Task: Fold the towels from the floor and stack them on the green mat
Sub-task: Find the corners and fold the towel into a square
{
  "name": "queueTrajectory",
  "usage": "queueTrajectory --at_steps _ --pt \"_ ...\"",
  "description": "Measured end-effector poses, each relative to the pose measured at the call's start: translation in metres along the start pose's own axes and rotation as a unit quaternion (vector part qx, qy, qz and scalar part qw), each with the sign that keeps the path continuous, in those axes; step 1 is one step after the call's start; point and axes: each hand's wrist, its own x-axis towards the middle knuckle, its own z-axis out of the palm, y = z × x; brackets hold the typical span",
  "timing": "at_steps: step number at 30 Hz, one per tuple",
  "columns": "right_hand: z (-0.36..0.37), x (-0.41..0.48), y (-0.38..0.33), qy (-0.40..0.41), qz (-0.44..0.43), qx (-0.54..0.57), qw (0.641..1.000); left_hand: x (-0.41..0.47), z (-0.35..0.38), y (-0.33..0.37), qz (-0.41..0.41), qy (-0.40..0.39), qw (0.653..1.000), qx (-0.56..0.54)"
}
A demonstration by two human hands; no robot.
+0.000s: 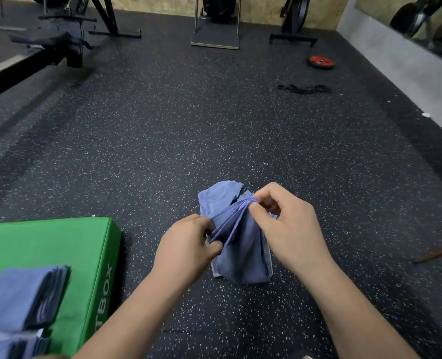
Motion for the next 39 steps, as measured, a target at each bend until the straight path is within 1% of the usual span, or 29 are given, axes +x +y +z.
queueTrajectory --at_steps 3,6,9,13,16,20,24,32,34,39 --pt "-0.005 0.002 0.004 0.008 -0.012 -0.028 1.0 0.003 -0.011 -0.002 -0.025 0.005 1.0 0.016" --pt "-0.011 0.005 0.014 0.002 -0.03 -0.098 0.995 0.008 -0.026 -0.009 -0.051 -0.003 0.999 0.011" --pt "-0.013 0.007 0.022 -0.02 -0.043 -0.156 0.987 0.011 -0.042 -0.016 -0.039 -0.015 0.999 0.012" --pt "-0.015 0.006 0.024 -0.04 -0.046 -0.19 0.98 0.011 -0.056 -0.023 -0.016 -0.036 0.999 -0.009" --pt "-0.016 0.006 0.023 -0.043 -0.038 -0.197 0.979 0.009 -0.064 -0.024 0.021 -0.05 0.997 -0.057" --pt "-0.02 0.008 0.023 -0.028 -0.025 -0.183 0.982 0.001 -0.07 -0.013 0.094 -0.03 0.992 -0.08" --pt "-0.022 0.009 0.022 -0.005 -0.009 -0.166 0.986 -0.004 -0.07 -0.003 0.105 -0.027 0.987 -0.119" --pt "-0.025 0.011 0.019 0.041 -0.003 -0.151 0.988 -0.008 -0.065 0.006 0.178 -0.051 0.971 -0.149" --pt "-0.027 0.011 0.019 0.047 0.001 -0.155 0.987 -0.012 -0.062 0.012 0.209 -0.055 0.967 -0.137" --pt "-0.028 0.012 0.021 0.049 0.009 -0.162 0.985 -0.018 -0.048 0.02 0.232 -0.132 0.962 -0.055"
